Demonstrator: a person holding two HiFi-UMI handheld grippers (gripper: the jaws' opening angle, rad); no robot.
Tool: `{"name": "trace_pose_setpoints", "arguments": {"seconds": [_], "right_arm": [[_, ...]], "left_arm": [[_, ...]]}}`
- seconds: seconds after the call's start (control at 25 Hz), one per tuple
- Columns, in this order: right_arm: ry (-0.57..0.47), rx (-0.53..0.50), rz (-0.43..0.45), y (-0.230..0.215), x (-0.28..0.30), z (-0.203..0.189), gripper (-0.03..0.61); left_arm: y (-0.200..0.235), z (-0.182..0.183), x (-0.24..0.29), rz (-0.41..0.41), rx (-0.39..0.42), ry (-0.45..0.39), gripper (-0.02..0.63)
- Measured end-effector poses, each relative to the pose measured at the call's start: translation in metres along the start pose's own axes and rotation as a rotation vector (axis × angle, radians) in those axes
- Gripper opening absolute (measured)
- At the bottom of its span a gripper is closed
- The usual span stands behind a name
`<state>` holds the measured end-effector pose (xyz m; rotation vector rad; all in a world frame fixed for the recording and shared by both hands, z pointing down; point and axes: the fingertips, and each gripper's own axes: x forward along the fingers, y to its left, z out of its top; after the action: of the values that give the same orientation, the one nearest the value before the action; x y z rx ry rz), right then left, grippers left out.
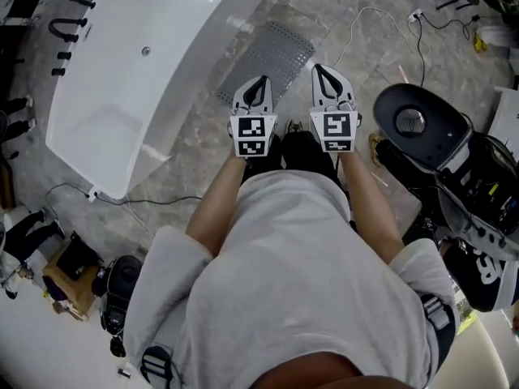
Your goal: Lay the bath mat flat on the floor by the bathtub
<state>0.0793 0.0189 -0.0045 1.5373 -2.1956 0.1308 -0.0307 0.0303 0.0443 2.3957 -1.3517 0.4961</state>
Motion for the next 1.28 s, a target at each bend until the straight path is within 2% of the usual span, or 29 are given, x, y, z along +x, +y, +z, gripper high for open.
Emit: {"name": "trace_pose_setpoints", "arguments": {"seconds": [0.08,0.2,0.36,0.56,0.64,0.72,0.88,0.96,1.12,1.28], "right_arm": [[-0.043,0.02,-0.027,-0.005,-0.015,0.015,0.008],[-0.084,0.061,-0.023,0.004,-0.043,0.02,0.008],[-0.148,0.099,0.006,0.008,-0.081,0.02,0.008],[-0.193,0.15,0.012,-0.003,-0.132,0.015,0.008],[-0.199,0.142,0.022,-0.006,-0.153,0.013,0.008],[-0.215,0.125,0.044,-0.007,-0.169,0.017,0.008],[-0.265,0.128,0.065,0.001,-0.185,0.034,0.008],[-0.282,0.148,0.064,0.011,-0.192,0.039,0.008],[-0.29,0.15,0.083,0.029,-0.202,0.049,0.008],[-0.314,0.151,0.102,0.039,-0.212,0.061,0.008]], "left_arm": [[-0.002,0.018,-0.011,0.019,-0.026,-0.051,0.012],[-0.019,0.021,-0.036,0.026,-0.034,-0.092,0.012],[-0.048,0.017,-0.061,0.011,0.019,-0.092,0.012],[-0.082,0.015,-0.098,0.055,-0.023,-0.119,0.012],[-0.102,0.014,-0.116,0.082,-0.046,-0.135,0.012],[-0.116,0.019,-0.13,0.101,-0.029,-0.147,0.012],[-0.108,0.034,-0.157,0.153,-0.003,-0.174,0.012],[-0.102,0.034,-0.175,0.174,-0.006,-0.185,0.012],[-0.095,0.037,-0.197,0.231,0.037,-0.18,0.012],[-0.093,0.046,-0.212,0.223,0.028,-0.204,0.012]]}}
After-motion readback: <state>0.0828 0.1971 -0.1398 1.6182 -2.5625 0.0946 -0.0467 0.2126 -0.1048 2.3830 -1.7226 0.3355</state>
